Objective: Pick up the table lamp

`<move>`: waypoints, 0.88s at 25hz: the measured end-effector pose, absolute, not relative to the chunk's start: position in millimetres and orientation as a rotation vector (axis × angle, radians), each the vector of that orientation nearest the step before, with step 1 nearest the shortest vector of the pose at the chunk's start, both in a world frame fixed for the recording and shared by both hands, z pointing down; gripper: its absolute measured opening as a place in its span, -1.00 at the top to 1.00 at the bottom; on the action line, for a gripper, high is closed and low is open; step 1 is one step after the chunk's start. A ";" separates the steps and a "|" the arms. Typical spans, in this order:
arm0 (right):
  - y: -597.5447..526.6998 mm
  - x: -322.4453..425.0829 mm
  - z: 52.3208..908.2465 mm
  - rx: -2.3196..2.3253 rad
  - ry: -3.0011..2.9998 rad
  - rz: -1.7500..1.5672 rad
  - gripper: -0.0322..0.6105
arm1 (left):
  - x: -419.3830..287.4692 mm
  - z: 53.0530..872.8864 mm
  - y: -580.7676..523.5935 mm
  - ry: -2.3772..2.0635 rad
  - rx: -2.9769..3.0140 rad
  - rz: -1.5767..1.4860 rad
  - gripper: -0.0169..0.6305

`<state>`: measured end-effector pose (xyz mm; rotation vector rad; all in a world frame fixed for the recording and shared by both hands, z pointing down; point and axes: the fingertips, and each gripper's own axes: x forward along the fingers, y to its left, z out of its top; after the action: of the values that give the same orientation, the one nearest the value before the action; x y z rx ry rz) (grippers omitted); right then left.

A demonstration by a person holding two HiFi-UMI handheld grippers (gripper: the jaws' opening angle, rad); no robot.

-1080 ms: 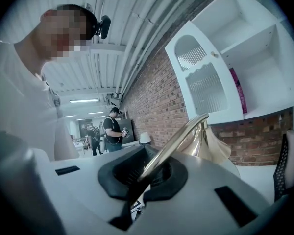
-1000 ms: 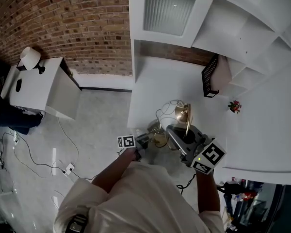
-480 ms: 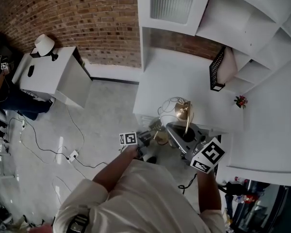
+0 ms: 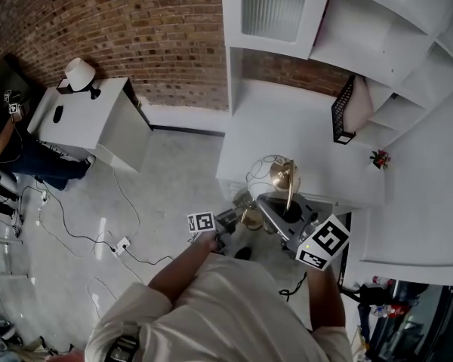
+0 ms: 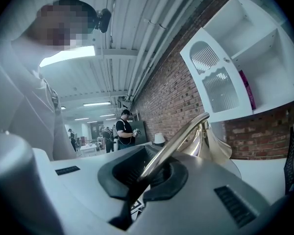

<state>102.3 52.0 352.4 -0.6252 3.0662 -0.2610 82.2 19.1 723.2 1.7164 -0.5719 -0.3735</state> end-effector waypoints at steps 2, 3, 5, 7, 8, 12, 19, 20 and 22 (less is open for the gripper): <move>53.0 96.5 350.8 -0.632 3.064 -0.260 0.86 | 77.2 722.0 18.7 -0.561 1.719 -0.374 0.50; 52.8 93.5 349.9 -0.640 3.062 -0.259 0.86 | 74.5 721.2 18.0 -0.554 1.721 -0.371 0.50; 51.6 87.3 348.2 -0.669 3.058 -0.258 0.86 | 68.7 719.1 15.4 -0.540 1.728 -0.362 0.50; 50.6 80.4 346.7 -0.703 3.054 -0.263 0.86 | 62.1 716.5 12.9 -0.528 1.736 -0.351 0.50; 50.3 76.5 345.6 -0.717 3.050 -0.268 0.86 | 58.4 715.1 11.5 -0.522 1.740 -0.345 0.50; 48.8 61.6 342.3 -0.765 3.025 -0.288 0.86 | 47.6 712.8 7.2 -0.487 1.748 -0.326 0.50; 45.5 44.7 339.1 -0.850 2.992 -0.296 0.86 | 40.5 712.8 6.9 -0.427 1.752 -0.299 0.50; 46.1 43.2 339.1 -0.860 2.993 -0.292 0.86 | 39.6 712.5 6.8 -0.421 1.753 -0.300 0.50; 47.3 40.5 339.7 -0.879 2.996 -0.287 0.86 | 38.5 712.4 7.1 -0.411 1.752 -0.300 0.50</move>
<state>40.5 47.3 339.7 -0.8790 2.9957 -0.2870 38.5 7.1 712.4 1.7522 -0.4108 -0.3005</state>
